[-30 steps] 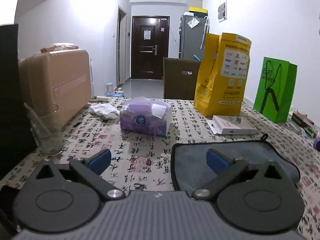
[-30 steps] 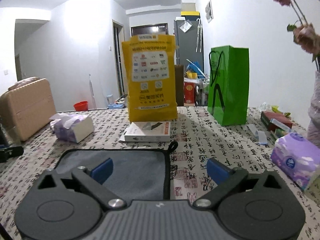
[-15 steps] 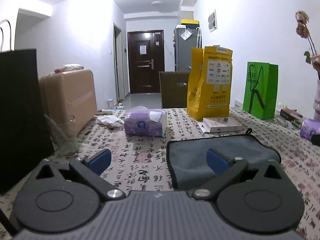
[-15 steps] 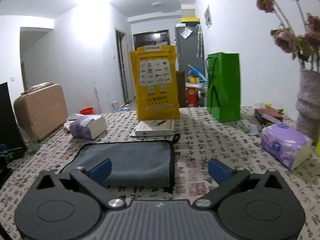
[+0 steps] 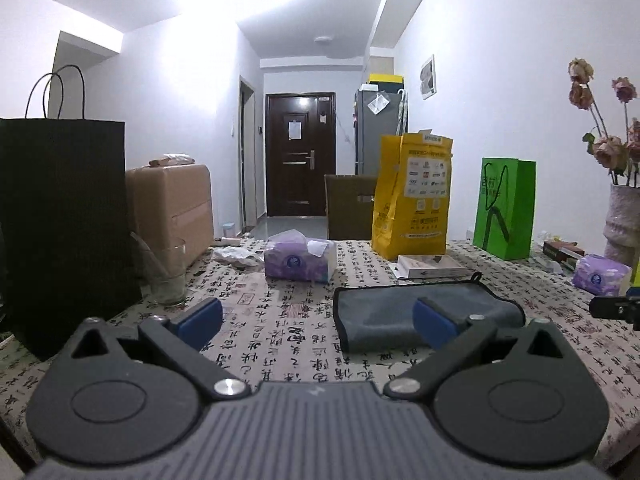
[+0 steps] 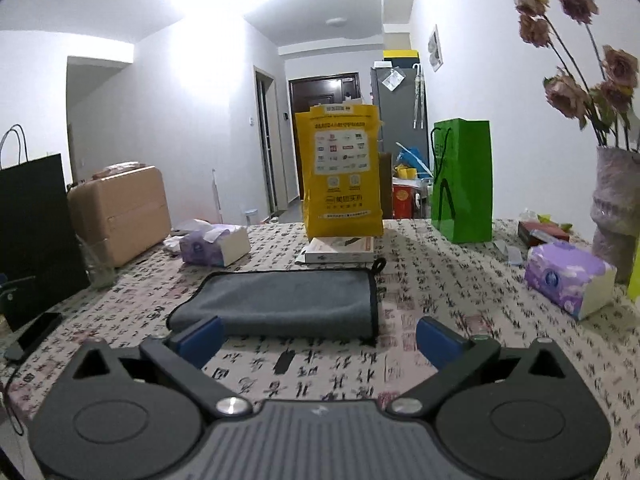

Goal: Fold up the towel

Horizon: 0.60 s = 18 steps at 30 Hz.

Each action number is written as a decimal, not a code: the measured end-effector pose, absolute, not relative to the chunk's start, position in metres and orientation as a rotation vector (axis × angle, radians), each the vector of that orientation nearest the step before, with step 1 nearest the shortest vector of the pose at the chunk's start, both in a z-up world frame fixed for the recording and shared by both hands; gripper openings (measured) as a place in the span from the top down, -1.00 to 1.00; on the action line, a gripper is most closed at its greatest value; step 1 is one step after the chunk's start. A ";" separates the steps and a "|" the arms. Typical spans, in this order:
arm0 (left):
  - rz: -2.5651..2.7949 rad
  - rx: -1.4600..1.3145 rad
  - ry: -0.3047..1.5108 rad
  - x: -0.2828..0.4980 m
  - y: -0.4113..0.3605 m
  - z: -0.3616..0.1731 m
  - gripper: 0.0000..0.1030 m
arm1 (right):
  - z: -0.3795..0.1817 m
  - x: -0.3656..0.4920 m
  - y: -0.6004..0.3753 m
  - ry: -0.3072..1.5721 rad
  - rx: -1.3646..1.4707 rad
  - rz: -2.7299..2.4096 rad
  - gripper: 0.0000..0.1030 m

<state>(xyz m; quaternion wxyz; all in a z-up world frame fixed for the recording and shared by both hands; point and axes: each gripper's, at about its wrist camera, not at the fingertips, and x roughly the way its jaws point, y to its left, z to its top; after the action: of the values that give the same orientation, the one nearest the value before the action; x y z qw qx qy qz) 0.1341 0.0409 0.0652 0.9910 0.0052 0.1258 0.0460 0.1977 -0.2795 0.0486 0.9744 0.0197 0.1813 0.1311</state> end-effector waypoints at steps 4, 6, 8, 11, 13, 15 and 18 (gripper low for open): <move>0.102 0.023 0.252 0.116 0.036 0.061 -1.00 | 0.042 0.181 -0.281 0.364 0.052 0.259 -1.00; 0.109 0.028 0.247 0.107 0.035 0.059 -1.00 | 0.040 0.170 -0.283 0.364 0.059 0.262 -1.00; 0.124 0.030 0.244 0.098 0.035 0.058 -1.00 | 0.039 0.160 -0.283 0.362 0.056 0.268 -1.00; 0.128 0.032 0.233 0.084 0.035 0.057 -1.00 | 0.039 0.144 -0.284 0.348 0.036 0.268 -1.00; 0.124 0.031 0.227 0.077 0.034 0.056 -1.00 | 0.040 0.134 -0.285 0.339 0.035 0.272 -1.00; 0.129 0.032 0.223 0.070 0.032 0.056 -1.00 | 0.039 0.125 -0.287 0.335 0.043 0.273 -1.00; 0.120 0.039 0.218 0.062 0.028 0.055 -1.00 | 0.037 0.114 -0.288 0.325 0.036 0.263 -1.00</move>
<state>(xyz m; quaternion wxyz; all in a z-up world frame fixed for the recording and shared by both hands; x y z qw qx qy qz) 0.0624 0.0284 0.0552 0.9921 0.0195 0.1087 0.0599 0.1137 -0.2881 0.0371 0.9780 0.0176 0.1614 0.1307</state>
